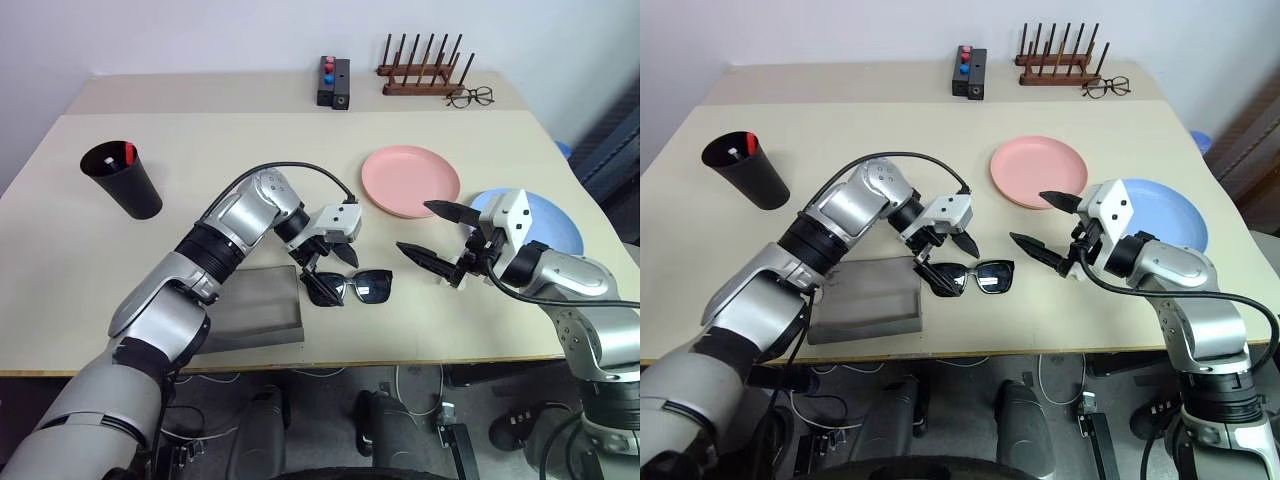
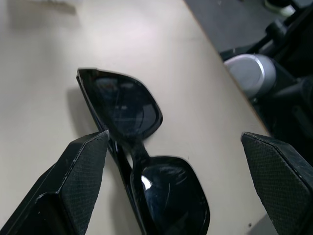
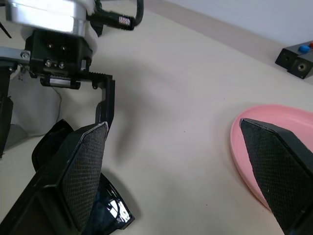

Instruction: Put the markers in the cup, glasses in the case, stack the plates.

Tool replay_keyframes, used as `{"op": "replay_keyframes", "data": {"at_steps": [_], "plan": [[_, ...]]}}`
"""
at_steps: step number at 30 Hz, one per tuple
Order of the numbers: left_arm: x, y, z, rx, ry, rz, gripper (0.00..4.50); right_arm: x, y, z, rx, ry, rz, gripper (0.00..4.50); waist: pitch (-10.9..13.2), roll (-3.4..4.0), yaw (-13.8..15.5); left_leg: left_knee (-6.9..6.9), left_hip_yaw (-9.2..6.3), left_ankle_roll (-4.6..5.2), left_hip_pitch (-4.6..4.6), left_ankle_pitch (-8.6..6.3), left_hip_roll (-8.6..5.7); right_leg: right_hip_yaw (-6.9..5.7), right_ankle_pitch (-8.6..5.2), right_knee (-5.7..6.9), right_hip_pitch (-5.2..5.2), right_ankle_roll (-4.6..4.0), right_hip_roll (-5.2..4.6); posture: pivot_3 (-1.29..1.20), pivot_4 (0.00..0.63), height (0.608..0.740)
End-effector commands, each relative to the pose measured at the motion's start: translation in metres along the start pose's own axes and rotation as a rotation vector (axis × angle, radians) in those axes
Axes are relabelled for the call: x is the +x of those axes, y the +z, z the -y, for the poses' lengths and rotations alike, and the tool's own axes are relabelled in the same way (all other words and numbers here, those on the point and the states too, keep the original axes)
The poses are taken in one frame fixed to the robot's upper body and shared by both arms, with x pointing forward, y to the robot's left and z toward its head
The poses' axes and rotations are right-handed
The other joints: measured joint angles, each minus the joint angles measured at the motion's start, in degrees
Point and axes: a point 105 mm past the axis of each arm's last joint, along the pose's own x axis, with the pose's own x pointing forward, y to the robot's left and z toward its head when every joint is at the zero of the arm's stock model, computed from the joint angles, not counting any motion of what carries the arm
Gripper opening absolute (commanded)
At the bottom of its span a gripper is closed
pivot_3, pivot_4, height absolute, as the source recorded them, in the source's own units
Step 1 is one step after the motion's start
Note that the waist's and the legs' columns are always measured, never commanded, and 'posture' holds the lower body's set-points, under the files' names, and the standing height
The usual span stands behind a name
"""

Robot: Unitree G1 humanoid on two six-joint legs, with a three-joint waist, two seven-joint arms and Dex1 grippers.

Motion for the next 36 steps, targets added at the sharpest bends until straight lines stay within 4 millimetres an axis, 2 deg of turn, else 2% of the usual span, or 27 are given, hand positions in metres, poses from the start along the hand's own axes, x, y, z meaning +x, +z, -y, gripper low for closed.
{"op": "replay_keyframes", "data": {"at_steps": [1, 3, 6, 13, 19, 25, 31, 36], "plan": [[0.005, 0.0, -0.004, 0.013, 0.012, -0.042, 4.47, -0.004, 0.014, 0.001, -0.042, -0.014, 0.036, 4.4, 0.0, 0.0, 0.0, 0.03, 0.0, 0.01, -0.01, -0.01, 0.0, 0.0, 0.0, 0.0, 0.0, 0.0, 0.0, 0.0, 0.15, 0.74], [0.008, -0.001, -0.003, -0.001, 0.003, -0.043, 4.47, -0.004, 0.013, 0.001, -0.043, -0.014, 0.035, 4.4, 0.0, 0.0, -0.1, 0.06, 0.0, 0.03, -0.02, -0.02, 0.0, 0.0, 0.0, 0.0, 0.01, 0.0, 0.0, 0.0, 0.15, 0.74], [0.013, 0.0, -0.004, -0.018, 0.009, -0.032, 3.64, -0.003, 0.013, 0.001, -0.044, -0.014, 0.035, 4.4, 0.0, 0.0, -0.1, 0.05, -0.02, 0.03, -0.02, -0.02, 0.0, 0.0, 0.0, 0.01, 0.0, 0.0, 0.0, 0.0, 0.15, 0.74], [0.017, -0.011, -0.001, -0.049, 0.005, -0.085, 0.23, -0.004, 0.012, 0.003, -0.047, -0.019, 0.034, 4.4, 0.0, 0.01, -0.1, 0.04, -0.02, 0.04, -0.01, -0.02, 0.0, 0.0, 0.0, 0.01, 0.0, 0.0, 0.0, 0.0, 0.15, 0.74], [0.018, -0.014, 0.001, -0.051, -0.002, -0.092, 0.23, -0.007, 0.011, 0.004, -0.047, -0.02, 0.03, 4.4, 0.0, 0.05, -0.1, 0.13, -0.05, 0.05, 0.07, -0.03, 0.0, -0.02, 0.0, 0.01, 0.13, 0.0, 0.0, 0.0, 0.15, 0.74], [0.011, 0.007, -0.003, -0.056, 0.006, 0.025, 0.1, -0.009, 0.009, 0.005, -0.049, -0.025, 0.028, 4.4, 0.0, 0.05, 0.0, 0.15, -0.06, 0.05, 0.05, -0.04, 0.0, -0.02, 0.0, 0.02, 0.13, 0.0, 0.0, 0.0, 0.15, 0.74], [-0.016, 0.026, -0.004, -0.117, 0.027, 0.13, 0.1, -0.019, 0.015, 0.01, -0.037, -0.03, 0.046, 4.4, 0.0, 0.04, -0.1, 0.18, -0.08, 0.07, 0.01, -0.05, 0.0, -0.02, 0.0, 0.03, 0.12, 0.0, 0.0, 0.0, 0.15, 0.74], [-0.045, 0.036, 0.011, -0.164, 0.021, 0.192, 0.1, -0.026, 0.019, 0.01, -0.027, -0.014, 0.059, 4.4, 0.0, 0.06, -0.2, 0.13, -0.09, 0.09, 0.02, -0.06, 0.0, -0.01, -0.02, 0.05, 0.1, 0.02, 0.01, 0.0, 0.15, 0.74]]}}
